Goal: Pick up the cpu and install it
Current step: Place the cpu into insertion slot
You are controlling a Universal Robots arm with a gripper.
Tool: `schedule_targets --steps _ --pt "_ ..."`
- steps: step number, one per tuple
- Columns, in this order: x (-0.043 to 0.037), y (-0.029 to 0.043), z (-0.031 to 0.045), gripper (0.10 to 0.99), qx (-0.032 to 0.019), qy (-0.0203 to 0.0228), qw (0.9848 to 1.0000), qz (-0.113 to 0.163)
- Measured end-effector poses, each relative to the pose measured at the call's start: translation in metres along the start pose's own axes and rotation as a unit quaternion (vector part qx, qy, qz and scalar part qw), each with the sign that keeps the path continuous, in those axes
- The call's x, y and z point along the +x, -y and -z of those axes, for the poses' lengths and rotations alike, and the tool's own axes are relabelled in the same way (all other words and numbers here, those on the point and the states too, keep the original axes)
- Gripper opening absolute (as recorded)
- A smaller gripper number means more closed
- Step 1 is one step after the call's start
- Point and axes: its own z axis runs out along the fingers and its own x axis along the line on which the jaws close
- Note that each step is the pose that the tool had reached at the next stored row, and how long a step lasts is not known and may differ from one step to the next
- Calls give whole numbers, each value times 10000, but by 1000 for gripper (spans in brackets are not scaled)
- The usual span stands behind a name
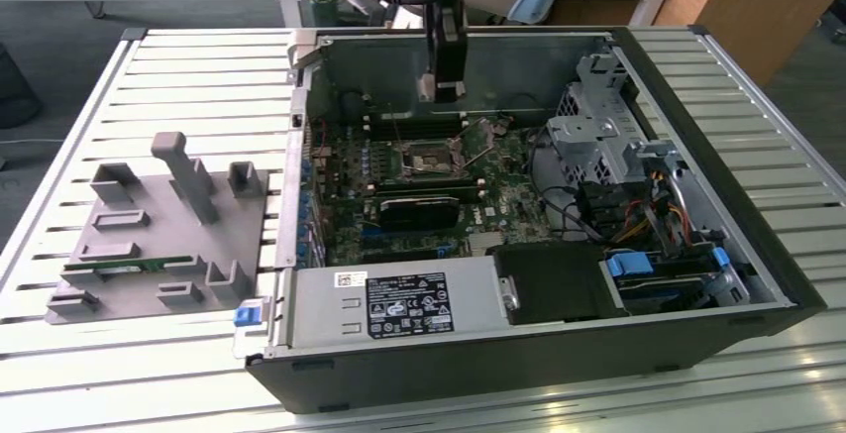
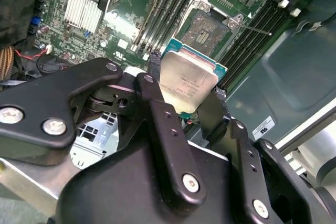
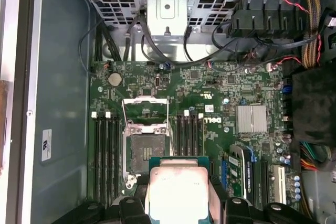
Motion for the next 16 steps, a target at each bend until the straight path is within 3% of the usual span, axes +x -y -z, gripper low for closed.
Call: schedule_targets --steps 16 --pt "15 7 -81 533 1 -7 10000 -1"
